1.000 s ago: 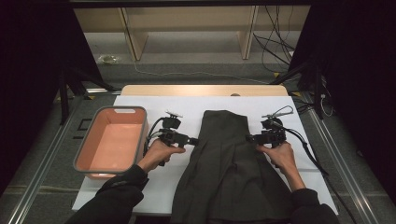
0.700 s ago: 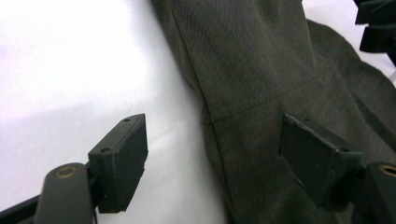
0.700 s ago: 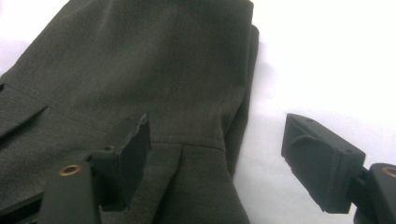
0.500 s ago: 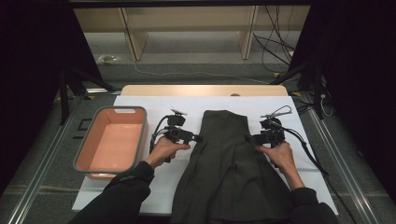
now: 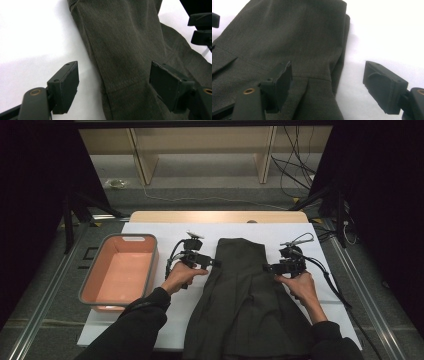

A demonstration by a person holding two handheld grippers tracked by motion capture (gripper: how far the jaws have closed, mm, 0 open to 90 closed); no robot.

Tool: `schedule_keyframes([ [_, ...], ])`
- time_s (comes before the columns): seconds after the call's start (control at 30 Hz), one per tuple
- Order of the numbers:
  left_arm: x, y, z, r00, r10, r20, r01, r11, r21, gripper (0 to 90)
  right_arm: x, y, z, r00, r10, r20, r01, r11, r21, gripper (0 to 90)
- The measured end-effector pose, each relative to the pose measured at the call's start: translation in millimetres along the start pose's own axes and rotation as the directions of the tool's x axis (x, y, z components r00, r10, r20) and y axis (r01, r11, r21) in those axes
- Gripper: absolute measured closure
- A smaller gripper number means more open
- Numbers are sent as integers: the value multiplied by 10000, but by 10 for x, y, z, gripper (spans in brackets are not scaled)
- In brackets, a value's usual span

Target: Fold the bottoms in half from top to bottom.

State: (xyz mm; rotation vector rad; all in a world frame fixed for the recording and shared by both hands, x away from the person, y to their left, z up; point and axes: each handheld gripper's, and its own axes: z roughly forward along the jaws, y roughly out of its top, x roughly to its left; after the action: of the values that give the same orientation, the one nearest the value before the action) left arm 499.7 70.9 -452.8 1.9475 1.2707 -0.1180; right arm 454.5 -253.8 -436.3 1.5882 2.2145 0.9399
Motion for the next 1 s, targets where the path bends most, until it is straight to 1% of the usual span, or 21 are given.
schedule_keyframes([
  [0.03, 7, 4, 17, 10000, 41, 1, -41, 10000, 76, 232, 0, 1, 7, 10000, -7, 11, 7, 10000, 39, 245],
  [0.13, 3, 6, 93, 9999, -106, 34, 106, 9998, 195, 234, 0, 4, 18, 10000, -6, 6, 6, 10000, 47, 245],
  [0.2, 6, 14, 137, 9999, -129, 57, 127, 9995, 296, 237, 2, 6, 25, 10000, 16, 9, -16, 10000, 96, 245],
  [0.23, -1, 26, 184, 9997, -238, 107, 233, 9990, 384, 244, 4, 7, 33, 10000, -12, -7, 12, 9999, 144, 245],
  [0.3, -7, 32, 212, 9996, -274, 71, 271, 9989, 382, 248, 5, 7, 43, 10000, -15, 9, 15, 9999, 157, 245],
  [0.33, -6, 39, 236, 9996, -268, 53, 265, 9986, 463, 248, 5, 7, 43, 10000, -15, 9, 15, 9999, 157, 245],
  [0.37, -8, 43, 267, 9995, -316, 85, 311, 9982, 508, 289, 3, 12, 58, 10000, -40, 31, 40, 9997, 232, 245],
  [0.4, -12, 41, 284, 9990, -395, 217, 383, 9979, 530, 289, 3, 12, 58, 10000, -40, 31, 40, 9997, 232, 245],
  [0.43, -23, 34, 319, 9981, -411, 466, 383, 9975, 601, 389, -3, 21, 70, 10000, -37, 70, 36, 9997, 242, 245],
  [0.47, -23, 34, 319, 9981, -411, 466, 383, 9975, 601, 439, -3, 21, 70, 10000, -37, 70, 36, 9997, 242, 245],
  [0.5, -33, 28, 334, 9983, -358, 460, 334, 9980, 530, 439, -10, 31, 74, 9999, -16, 103, 13, 9996, 266, 245],
  [0.53, -35, 27, 333, 9988, -206, 433, 183, 9984, 533, 539, -22, 42, 83, 10000, -8, 82, 6, 9997, 254, 245],
  [0.6, -27, 35, 311, 9980, -283, 572, 258, 9987, 433, 662, -37, 65, 104, 10000, 43, 40, -44, 9994, 343, 244],
  [0.63, -18, 40, 296, 9973, -319, 655, 293, 9987, 409, 759, -55, 89, 141, 10000, 17, -68, -14, 9991, 430, 240],
  [0.7, -22, 39, 279, 9973, -276, 686, 252, 9991, 349, 775, -63, 101, 166, 10000, 15, -73, -11, 9988, 487, 240],
  [0.77, -36, 33, 266, 9981, -212, 584, 194, 9993, 306, 802, -61, 146, 253, 10000, -37, -3, 37, 9974, 721, 237],
  [0.93, -57, 23, 227, 9995, -33, 329, 25, 9997, 227, 814, -36, 188, 323, 10000, 16, -43, -12, 9960, 895, 237],
  [1.0, -42, 18, 219, 9994, -62, 334, 54, 9997, 235, 816, -31, 201, 352, 10000, 70, -34, -66, 9952, 975, 238],
])
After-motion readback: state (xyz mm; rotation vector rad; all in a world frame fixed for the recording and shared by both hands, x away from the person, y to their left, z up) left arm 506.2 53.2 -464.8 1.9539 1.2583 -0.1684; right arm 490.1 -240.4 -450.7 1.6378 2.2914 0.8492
